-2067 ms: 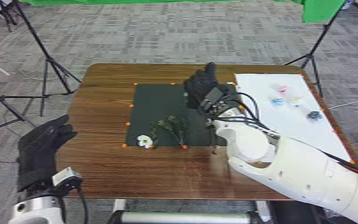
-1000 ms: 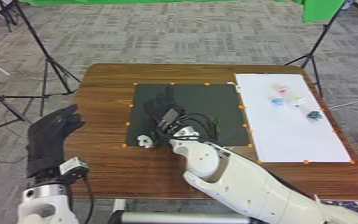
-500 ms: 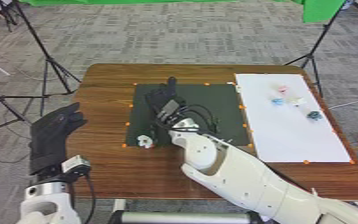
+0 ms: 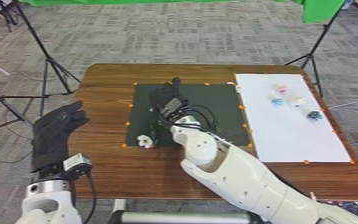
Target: Arrange flowers
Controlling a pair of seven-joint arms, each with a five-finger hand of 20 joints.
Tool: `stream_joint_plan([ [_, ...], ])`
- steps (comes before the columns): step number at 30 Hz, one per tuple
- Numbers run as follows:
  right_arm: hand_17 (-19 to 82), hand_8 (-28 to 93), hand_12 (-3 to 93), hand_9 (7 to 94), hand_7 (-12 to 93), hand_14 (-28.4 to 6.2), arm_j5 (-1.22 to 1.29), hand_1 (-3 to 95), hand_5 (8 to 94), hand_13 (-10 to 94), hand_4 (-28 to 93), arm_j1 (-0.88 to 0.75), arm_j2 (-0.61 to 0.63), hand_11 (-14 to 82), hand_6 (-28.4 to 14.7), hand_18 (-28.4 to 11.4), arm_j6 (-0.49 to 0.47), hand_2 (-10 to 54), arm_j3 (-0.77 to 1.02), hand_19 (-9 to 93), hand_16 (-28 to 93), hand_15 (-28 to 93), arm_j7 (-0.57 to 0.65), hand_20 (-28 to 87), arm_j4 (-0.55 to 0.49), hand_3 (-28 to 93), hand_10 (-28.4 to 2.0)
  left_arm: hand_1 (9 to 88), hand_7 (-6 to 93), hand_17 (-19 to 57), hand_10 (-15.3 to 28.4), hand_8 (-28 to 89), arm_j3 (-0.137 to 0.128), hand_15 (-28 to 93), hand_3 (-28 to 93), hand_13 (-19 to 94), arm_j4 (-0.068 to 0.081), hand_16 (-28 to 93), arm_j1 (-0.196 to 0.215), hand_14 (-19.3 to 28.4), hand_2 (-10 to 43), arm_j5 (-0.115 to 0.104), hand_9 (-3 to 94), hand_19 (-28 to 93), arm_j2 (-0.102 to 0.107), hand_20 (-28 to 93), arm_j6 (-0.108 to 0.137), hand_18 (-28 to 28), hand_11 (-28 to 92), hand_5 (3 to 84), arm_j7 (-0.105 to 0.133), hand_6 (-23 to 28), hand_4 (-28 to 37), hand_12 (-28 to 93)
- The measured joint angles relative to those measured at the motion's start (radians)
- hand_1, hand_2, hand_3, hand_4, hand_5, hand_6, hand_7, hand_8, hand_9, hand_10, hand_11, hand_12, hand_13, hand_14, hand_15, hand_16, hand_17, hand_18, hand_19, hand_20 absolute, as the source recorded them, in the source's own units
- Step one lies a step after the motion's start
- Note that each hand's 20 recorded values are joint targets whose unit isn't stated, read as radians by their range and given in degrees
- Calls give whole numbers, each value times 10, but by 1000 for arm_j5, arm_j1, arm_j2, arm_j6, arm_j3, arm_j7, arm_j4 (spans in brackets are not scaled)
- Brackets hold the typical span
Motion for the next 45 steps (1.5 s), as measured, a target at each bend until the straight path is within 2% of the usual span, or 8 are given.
stream_joint_plan([
  [4,-19,14,212,516,342,-232,-1,361,693,315,-283,-13,-6,535,-21,-282,-18,-95,10,661,189,806,-7,254,-6,821,-186,283,195,-42,247,-99,2,842,828,334,0,-228,-2,284,50,-1,425,542,1,462,0,240,513,532,-1,170,-154,132],
  [7,-31,-149,207,472,357,-254,-7,305,670,282,-283,-35,-19,555,-37,-284,-45,-95,46,657,179,825,-27,271,-15,858,-210,285,195,-42,247,-99,3,842,829,335,0,-229,-2,284,50,-2,425,543,4,462,0,240,513,532,0,170,-155,132],
  [25,-44,-140,216,413,340,-277,10,245,618,228,-283,-55,-37,559,-72,-284,-85,-95,59,634,177,834,-46,295,-47,855,-238,286,197,-43,248,-99,2,843,828,334,-1,-230,2,284,49,1,426,543,3,461,3,240,512,532,-11,169,-151,133],
  [28,-48,-140,218,408,331,-280,65,242,612,222,-283,-10,-6,557,-74,-284,-80,-95,-19,629,176,830,-20,296,-68,859,-240,286,196,-43,248,-99,-10,842,825,334,-10,-230,21,284,50,-5,426,543,3,461,10,240,512,532,0,170,-153,133],
  [31,-51,-141,219,406,316,-281,84,240,600,219,-281,18,22,549,-78,-284,-102,-93,-38,624,176,826,-28,295,-117,865,-247,281,196,-43,248,-99,-43,843,826,333,-29,-229,65,284,47,-10,425,543,1,461,24,240,512,532,16,170,-156,133],
  [35,-53,-137,223,406,303,-281,31,238,594,219,-280,-3,39,542,-78,-284,-236,-86,87,622,177,823,-133,294,-225,867,-250,280,195,-43,248,-98,-92,842,825,333,-55,-228,134,284,48,-10,425,543,-9,461,43,240,512,532,28,170,-159,133],
  [39,-54,-135,224,410,293,-282,41,240,593,222,-275,7,108,533,-78,-284,-245,-76,128,619,179,818,-139,296,-326,867,-252,280,195,-43,248,-99,-96,842,825,332,-63,-228,170,284,48,-10,425,543,-17,461,60,240,512,531,38,169,-161,133],
  [45,-51,-134,224,420,286,-282,88,241,591,228,-270,-9,218,522,-73,-284,-239,-66,233,617,180,812,-130,299,-394,866,-252,280,195,-43,248,-99,-94,841,826,332,-68,-228,185,284,48,-11,425,543,-28,461,74,240,512,530,44,169,-162,132],
])
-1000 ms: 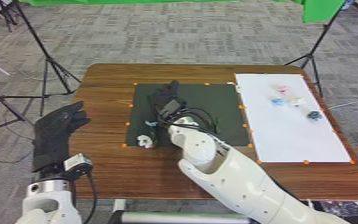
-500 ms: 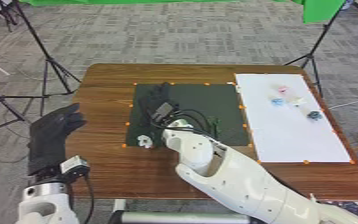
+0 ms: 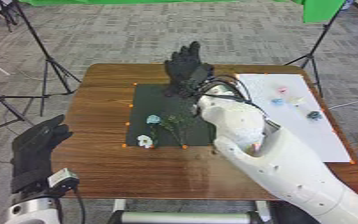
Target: Arrange flowers
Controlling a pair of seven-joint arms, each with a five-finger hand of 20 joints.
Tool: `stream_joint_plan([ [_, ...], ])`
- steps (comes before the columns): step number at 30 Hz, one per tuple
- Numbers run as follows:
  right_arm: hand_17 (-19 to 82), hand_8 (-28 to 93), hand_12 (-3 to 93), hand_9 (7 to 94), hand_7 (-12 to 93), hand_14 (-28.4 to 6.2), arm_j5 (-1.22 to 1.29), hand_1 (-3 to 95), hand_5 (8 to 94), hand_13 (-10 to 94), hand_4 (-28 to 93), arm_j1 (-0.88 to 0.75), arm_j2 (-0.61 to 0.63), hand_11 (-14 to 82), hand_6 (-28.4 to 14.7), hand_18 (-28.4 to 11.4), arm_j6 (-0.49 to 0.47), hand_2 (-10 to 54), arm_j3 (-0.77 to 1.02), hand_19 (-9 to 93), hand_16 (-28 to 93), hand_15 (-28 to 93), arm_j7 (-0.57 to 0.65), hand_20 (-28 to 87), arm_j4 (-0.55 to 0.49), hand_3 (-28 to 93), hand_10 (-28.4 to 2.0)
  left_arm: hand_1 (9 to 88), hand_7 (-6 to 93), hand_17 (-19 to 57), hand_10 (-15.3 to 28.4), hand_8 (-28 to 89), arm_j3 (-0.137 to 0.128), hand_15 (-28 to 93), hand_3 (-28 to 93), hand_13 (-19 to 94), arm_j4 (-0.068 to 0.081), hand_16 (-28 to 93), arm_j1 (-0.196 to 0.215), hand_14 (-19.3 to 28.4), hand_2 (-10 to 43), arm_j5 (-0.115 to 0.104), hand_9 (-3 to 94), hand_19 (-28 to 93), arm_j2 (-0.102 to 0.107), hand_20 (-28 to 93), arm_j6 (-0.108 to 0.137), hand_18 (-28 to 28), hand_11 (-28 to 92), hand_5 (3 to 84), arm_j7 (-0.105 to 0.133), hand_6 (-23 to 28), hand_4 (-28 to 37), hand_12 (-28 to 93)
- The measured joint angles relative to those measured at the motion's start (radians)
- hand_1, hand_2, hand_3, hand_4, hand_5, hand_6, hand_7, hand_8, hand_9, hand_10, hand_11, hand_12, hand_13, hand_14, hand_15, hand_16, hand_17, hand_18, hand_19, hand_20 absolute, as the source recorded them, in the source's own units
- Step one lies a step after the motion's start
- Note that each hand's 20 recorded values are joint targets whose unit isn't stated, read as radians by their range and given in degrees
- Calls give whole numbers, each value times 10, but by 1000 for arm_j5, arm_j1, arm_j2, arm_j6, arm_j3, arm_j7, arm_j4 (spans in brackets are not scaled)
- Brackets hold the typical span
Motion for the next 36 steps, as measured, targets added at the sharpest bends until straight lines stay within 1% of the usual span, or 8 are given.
stream_joint_plan([
  [2,-50,-133,226,421,286,-281,0,243,589,229,-268,-30,21,521,-72,-284,-11,-63,65,617,182,811,1,300,-9,865,-251,280,195,-43,248,-99,2,841,825,332,-1,-228,2,284,48,-1,425,543,-3,461,3,240,512,530,4,169,-162,133],
  [6,-50,-134,226,421,283,-280,12,244,581,230,-266,-51,100,516,-71,-284,-11,-58,83,616,183,809,27,301,-12,864,-252,281,194,-43,247,-98,11,841,825,332,-3,-228,9,284,48,-18,425,543,-2,461,15,240,512,530,28,169,-163,132],
  [11,-48,-133,226,421,267,-281,50,242,573,231,-262,-104,186,507,-74,-284,-11,-54,138,617,184,808,52,302,-12,867,-251,281,195,-43,248,-98,27,841,825,332,-3,-228,11,284,49,-41,425,543,13,461,28,240,512,530,53,169,-162,133],
  [17,-48,-130,225,418,256,-281,90,239,566,230,-260,-174,273,495,-77,-284,-11,-49,212,617,185,807,134,301,5,869,-255,282,194,-43,248,-98,34,841,824,331,-2,-228,10,284,48,-46,425,543,20,461,29,240,511,530,56,169,-160,132],
  [22,-49,-126,217,410,239,-283,105,238,554,219,-259,-209,335,462,-84,-284,-18,-46,253,617,185,804,162,300,35,872,-259,282,194,-43,248,-98,53,841,826,331,-1,-229,4,284,48,-68,424,543,36,461,35,240,512,530,76,169,-159,132],
  [25,-52,-120,203,403,220,-283,114,231,538,198,-259,-233,351,398,-89,-284,-32,-37,294,617,185,795,176,299,54,871,-264,283,195,-43,248,-98,58,840,824,332,0,-229,-2,284,49,-72,424,543,43,461,36,240,512,530,79,169,-160,132],
  [30,-62,-104,190,385,166,-284,123,208,511,160,-256,-247,370,276,-109,-284,-87,-20,331,605,165,734,213,292,85,859,-274,282,195,-43,247,-98,60,841,825,331,1,-229,-9,284,48,-75,424,543,46,461,36,240,512,530,82,169,-158,132],
  [36,-90,-95,195,337,145,-284,128,188,475,96,-255,-298,371,189,-126,-284,-209,-3,423,586,149,672,238,281,90,839,-283,284,194,-43,248,-98,72,841,826,332,2,-229,-14,284,47,-96,424,543,67,461,42,240,512,530,101,170,-158,132],
])
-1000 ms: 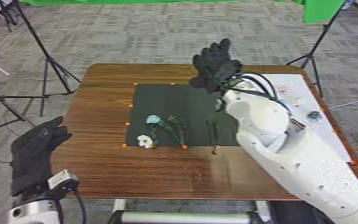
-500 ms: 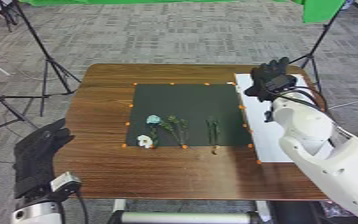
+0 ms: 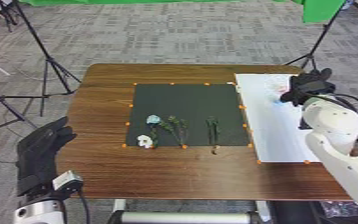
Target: Arrange flowers
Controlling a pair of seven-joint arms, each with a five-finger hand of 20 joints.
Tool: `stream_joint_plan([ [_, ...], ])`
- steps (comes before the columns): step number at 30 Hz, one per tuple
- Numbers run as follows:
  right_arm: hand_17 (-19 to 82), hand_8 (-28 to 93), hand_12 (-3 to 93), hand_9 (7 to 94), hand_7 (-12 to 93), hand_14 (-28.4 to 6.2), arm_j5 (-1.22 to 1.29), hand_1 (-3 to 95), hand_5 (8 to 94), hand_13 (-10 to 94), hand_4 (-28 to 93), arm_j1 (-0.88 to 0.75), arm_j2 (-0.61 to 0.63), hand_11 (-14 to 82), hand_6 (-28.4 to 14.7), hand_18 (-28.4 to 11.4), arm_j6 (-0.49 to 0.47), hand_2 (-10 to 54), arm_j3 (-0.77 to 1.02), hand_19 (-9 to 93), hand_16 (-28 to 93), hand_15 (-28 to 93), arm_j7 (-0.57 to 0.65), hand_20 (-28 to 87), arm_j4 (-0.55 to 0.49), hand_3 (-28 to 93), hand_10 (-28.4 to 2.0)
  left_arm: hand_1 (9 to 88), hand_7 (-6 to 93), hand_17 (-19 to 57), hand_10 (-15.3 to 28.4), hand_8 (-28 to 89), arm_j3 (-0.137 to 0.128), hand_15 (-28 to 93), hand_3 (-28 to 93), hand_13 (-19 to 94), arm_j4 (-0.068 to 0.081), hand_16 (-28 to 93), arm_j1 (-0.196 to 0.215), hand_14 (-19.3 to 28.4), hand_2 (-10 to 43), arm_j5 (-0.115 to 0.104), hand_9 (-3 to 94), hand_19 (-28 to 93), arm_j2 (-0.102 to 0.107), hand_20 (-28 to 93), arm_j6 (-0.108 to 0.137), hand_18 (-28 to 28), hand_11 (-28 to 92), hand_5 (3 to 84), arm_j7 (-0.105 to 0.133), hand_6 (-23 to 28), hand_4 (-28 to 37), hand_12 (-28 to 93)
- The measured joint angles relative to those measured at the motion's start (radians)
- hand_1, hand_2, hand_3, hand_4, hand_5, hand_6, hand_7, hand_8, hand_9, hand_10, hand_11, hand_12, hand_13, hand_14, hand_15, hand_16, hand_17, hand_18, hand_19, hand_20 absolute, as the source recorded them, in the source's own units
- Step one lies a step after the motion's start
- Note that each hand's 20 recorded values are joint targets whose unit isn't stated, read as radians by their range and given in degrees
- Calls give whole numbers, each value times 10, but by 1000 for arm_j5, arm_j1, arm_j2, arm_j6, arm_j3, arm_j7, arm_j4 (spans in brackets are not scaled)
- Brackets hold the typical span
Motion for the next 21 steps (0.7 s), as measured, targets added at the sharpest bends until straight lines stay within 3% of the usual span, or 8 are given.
stream_joint_plan([
  [7,-108,-82,209,300,121,-284,-23,187,461,65,-259,-38,2,123,-136,-284,-112,-6,26,566,162,568,4,264,12,827,-284,285,195,-43,248,-98,-1,842,826,333,3,-229,-2,284,48,1,424,544,1,461,-1,241,512,530,-1,169,-159,132],
  [21,-98,-90,210,313,153,-284,-27,212,502,80,-260,-48,18,133,-131,-284,-115,-28,-11,582,182,579,57,263,66,844,-284,285,195,-41,247,-98,-3,842,826,333,6,-230,-10,284,48,28,424,546,-20,462,-7,241,512,530,-24,169,-156,133],
])
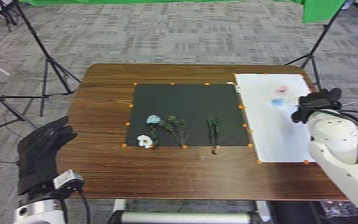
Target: Arrange flowers
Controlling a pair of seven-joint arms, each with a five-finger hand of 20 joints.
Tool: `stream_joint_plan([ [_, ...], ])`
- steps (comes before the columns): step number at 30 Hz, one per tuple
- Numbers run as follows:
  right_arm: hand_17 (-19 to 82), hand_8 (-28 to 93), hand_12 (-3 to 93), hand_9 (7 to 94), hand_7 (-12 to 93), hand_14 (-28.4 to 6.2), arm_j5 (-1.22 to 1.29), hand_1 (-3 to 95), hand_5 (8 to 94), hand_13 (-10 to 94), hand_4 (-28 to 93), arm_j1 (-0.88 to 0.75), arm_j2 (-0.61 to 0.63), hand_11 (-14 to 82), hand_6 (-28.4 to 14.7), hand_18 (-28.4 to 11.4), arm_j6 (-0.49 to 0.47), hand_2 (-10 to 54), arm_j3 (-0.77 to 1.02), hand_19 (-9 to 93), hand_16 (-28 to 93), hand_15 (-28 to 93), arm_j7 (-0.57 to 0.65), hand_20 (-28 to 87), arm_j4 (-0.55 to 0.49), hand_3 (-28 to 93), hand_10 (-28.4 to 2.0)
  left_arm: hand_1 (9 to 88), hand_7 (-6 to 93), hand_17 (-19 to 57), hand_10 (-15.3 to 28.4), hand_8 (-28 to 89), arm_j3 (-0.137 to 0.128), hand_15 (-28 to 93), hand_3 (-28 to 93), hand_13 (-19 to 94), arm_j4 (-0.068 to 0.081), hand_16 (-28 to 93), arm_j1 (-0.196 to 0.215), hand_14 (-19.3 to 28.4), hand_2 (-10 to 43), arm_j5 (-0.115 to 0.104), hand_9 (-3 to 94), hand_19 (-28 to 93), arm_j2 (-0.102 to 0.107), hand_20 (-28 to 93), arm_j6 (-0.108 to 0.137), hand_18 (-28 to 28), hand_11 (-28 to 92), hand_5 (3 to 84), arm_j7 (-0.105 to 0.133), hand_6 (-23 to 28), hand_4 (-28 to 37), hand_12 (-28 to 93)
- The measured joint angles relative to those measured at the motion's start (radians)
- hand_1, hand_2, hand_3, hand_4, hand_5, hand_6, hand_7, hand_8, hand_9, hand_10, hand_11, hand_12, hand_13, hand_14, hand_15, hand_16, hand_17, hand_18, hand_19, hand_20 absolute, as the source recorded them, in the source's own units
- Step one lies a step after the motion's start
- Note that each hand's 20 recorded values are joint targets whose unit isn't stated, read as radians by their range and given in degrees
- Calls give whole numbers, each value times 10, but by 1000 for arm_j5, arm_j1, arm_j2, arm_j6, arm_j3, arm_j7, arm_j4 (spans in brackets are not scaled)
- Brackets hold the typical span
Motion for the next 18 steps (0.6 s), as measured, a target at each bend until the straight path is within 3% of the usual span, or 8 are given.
stream_joint_plan([
  [8,-86,-84,205,356,160,-284,19,226,554,101,-258,-71,3,157,-151,-284,51,-35,67,600,173,615,64,266,-16,847,-284,285,195,-41,247,-98,1,842,826,333,0,-230,1,284,48,-5,425,546,2,462,1,242,513,531,6,170,-155,132],
  [18,-85,-89,204,367,169,-284,33,219,568,110,-267,-55,9,173,-146,-284,71,-23,28,606,156,635,72,261,8,843,-284,286,195,-41,248,-98,1,843,826,333,0,-229,-2,284,48,1,425,547,-3,462,-3,242,513,530,-1,170,-154,132],
])
